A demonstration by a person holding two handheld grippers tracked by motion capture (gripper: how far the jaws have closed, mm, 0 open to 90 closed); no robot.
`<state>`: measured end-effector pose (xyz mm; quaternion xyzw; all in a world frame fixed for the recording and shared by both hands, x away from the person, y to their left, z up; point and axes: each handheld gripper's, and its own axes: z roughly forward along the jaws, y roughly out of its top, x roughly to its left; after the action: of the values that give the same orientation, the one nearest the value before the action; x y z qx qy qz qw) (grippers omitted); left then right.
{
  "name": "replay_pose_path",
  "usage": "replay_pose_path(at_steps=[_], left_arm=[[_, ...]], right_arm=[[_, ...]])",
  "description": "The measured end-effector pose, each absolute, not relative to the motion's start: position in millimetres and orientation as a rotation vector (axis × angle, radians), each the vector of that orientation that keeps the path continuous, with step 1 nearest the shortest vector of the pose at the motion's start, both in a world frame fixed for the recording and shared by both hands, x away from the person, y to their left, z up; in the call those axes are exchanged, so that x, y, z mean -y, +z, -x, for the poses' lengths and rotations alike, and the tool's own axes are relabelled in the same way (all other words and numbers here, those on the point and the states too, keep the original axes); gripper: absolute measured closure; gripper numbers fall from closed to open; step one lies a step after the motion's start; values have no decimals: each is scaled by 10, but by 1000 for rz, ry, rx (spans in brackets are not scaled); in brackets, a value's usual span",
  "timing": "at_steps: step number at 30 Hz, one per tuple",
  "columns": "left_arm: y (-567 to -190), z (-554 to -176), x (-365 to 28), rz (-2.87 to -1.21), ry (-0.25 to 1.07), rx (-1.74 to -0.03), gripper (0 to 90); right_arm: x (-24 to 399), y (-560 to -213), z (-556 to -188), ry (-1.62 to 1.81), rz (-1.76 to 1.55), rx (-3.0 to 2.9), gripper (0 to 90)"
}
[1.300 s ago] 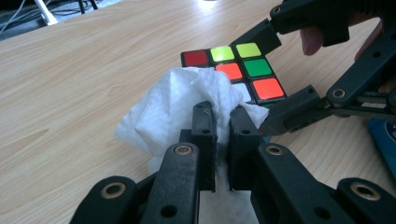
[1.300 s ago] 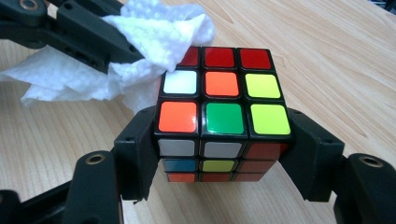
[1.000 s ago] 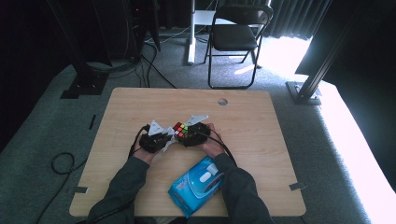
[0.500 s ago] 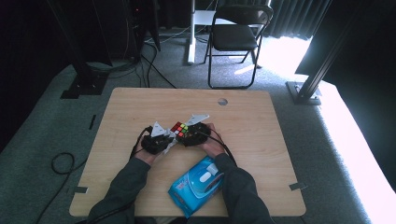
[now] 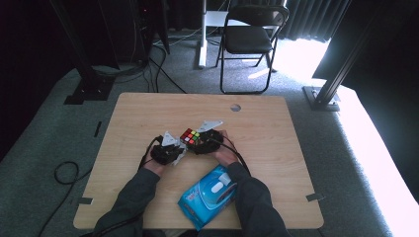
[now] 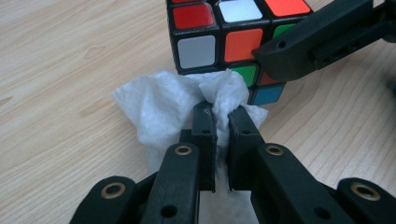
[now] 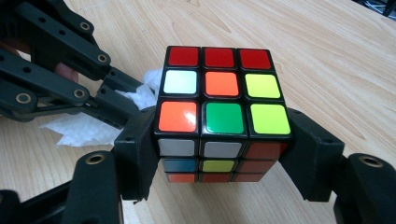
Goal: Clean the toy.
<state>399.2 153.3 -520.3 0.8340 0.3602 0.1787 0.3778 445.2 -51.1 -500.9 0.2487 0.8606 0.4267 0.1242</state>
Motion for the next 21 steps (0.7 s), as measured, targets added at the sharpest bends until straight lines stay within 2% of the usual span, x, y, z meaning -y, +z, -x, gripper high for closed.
replay_pose_path(at_steps=[13, 21], left_arm=[[-5328, -3988, -1464, -2180, 431, -925, 837], [-5275, -3958, -1425, -2186, 437, -894, 836]], right_arm=[[522, -4996, -4450, 1270, -730, -2497, 344], [518, -5001, -4451, 1264, -731, -2501, 344]])
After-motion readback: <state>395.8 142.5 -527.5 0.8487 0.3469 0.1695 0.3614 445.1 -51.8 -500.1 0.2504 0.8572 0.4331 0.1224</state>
